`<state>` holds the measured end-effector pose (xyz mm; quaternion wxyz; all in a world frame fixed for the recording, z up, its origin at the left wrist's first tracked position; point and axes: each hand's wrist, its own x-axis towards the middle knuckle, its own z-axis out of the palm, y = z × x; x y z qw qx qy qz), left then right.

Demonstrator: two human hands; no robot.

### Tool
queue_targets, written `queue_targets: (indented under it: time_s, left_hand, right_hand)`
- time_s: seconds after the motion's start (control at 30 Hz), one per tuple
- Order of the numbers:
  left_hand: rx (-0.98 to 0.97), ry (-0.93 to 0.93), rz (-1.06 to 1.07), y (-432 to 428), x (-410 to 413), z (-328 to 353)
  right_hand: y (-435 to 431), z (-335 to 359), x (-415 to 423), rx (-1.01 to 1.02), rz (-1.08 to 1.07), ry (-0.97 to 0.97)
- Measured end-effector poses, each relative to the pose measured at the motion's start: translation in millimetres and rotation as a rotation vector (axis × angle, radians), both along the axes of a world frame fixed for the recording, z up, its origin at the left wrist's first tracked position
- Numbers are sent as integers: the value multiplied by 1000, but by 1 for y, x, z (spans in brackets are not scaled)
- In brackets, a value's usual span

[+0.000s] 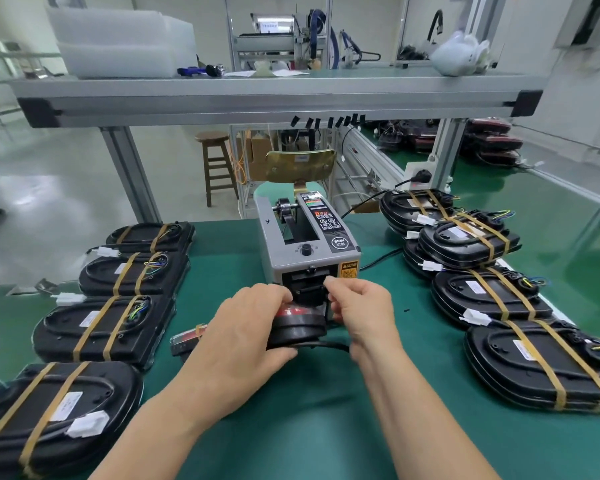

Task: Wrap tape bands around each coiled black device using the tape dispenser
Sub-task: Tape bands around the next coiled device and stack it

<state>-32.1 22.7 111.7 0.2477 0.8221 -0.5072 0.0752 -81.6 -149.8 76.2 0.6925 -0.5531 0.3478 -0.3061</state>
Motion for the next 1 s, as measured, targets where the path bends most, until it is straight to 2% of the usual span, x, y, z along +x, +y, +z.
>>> queue_targets:
  time_s: [0.13, 0.33, 0.73, 0.83, 1.0]
  left_hand:
    - [88, -83, -45, 6, 1, -6]
    - [104, -122, -47, 10, 2, -7]
    - [38, -171, -24, 7, -3, -15]
    - [1, -163, -25, 8, -5, -20]
    - [-185, -87, -64, 16, -3, -27]
  right_hand:
    - [8, -8, 3, 26, -32, 55]
    - [11, -10, 18, -10, -102, 91]
    - [19, -12, 35, -79, -285, 211]
    - [21, -10, 31, -40, -287, 174]
    - [18, 7, 1, 112, -191, -105]
